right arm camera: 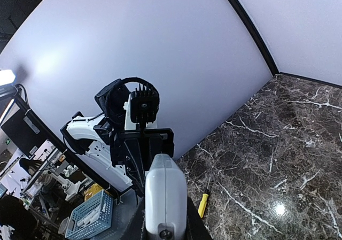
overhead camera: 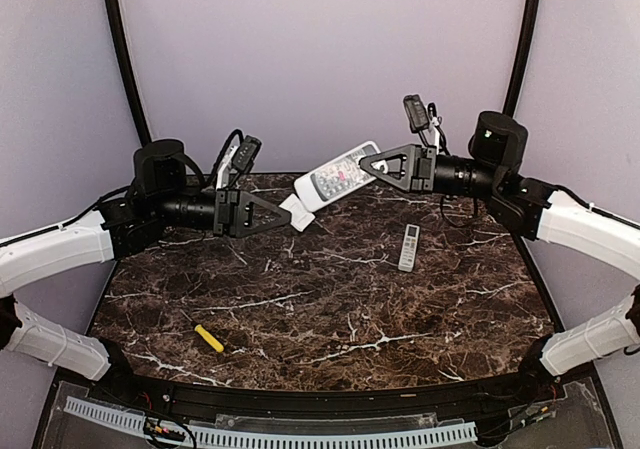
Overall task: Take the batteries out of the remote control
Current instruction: Place the battery cover at the center of the board.
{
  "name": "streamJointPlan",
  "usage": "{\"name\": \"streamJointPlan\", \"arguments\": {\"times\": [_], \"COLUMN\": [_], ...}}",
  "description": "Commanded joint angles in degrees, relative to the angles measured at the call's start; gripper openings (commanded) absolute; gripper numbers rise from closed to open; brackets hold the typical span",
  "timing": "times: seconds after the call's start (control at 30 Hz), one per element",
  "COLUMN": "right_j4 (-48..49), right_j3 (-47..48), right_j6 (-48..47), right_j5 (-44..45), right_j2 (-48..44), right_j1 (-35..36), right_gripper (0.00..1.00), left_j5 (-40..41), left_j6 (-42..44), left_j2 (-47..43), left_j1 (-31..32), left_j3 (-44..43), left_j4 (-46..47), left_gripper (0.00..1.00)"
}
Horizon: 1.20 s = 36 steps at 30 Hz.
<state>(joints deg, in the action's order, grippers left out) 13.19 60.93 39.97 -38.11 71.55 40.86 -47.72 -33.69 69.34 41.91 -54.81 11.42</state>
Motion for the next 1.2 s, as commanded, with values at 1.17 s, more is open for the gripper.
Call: {"name": "streamJointPlan", "arguments": {"times": [1.17], "right_j4": [-3.08], "right_j3": [-2.47], "right_j6": [-0.04], "right_j5": [5.65], "right_j2": [-3.96], "right_j1": [-1.24], "right_gripper": [0.0], "left_j5": [23.09], "left_j6": [8.47], "left_j2": [13.35], "left_j1": [-38.69], "left_j3": [2.37], "left_j4": [-36.66], "left_gripper": [0.07]}}
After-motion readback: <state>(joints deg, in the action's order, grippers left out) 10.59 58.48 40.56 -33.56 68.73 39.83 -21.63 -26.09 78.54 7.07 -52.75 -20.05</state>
